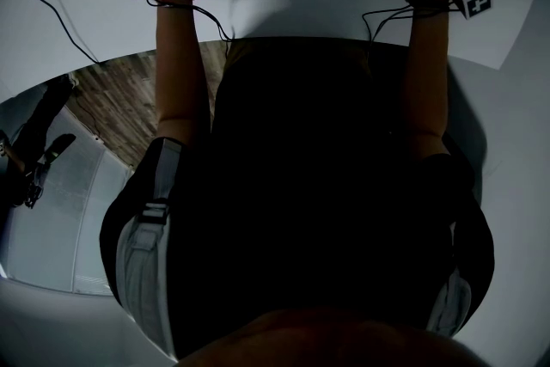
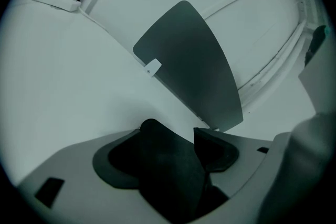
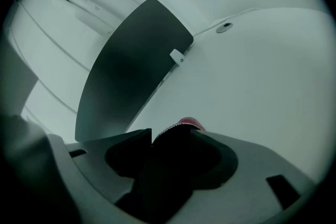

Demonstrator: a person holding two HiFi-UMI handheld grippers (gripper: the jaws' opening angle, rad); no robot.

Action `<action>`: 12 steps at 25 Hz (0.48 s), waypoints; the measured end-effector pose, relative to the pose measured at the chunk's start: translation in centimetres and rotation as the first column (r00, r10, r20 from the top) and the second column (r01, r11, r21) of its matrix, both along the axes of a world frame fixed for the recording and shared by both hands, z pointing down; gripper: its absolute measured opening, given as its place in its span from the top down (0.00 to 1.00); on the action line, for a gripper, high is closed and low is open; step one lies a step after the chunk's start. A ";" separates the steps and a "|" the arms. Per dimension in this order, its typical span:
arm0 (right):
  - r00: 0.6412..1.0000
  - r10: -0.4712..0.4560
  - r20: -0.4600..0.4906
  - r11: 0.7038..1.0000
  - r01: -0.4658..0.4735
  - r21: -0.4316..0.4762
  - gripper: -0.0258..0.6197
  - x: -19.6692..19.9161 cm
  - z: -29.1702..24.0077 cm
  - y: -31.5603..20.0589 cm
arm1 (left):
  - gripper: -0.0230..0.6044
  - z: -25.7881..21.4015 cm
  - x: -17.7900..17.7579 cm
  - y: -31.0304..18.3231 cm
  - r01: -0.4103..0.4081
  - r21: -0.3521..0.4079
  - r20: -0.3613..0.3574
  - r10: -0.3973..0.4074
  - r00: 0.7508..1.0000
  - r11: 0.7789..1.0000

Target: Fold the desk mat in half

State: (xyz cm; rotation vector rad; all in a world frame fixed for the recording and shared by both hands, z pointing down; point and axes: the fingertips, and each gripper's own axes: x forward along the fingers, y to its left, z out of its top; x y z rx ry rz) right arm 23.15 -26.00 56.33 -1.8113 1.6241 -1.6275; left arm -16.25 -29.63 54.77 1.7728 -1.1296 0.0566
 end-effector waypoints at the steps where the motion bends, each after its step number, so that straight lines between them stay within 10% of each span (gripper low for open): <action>1: 1.000 -0.002 -0.006 1.000 0.002 0.000 0.61 0.0 -0.1 0.1 | 0.46 0.1 0.0 0.0 -0.001 -0.002 0.005 0.001 1.000 1.000; 12: 0.973 -0.140 -0.185 0.989 0.147 0.022 0.57 -0.1 -0.6 -0.6 | 0.46 0.5 -0.4 0.2 0.002 -0.017 0.026 -0.001 1.000 1.000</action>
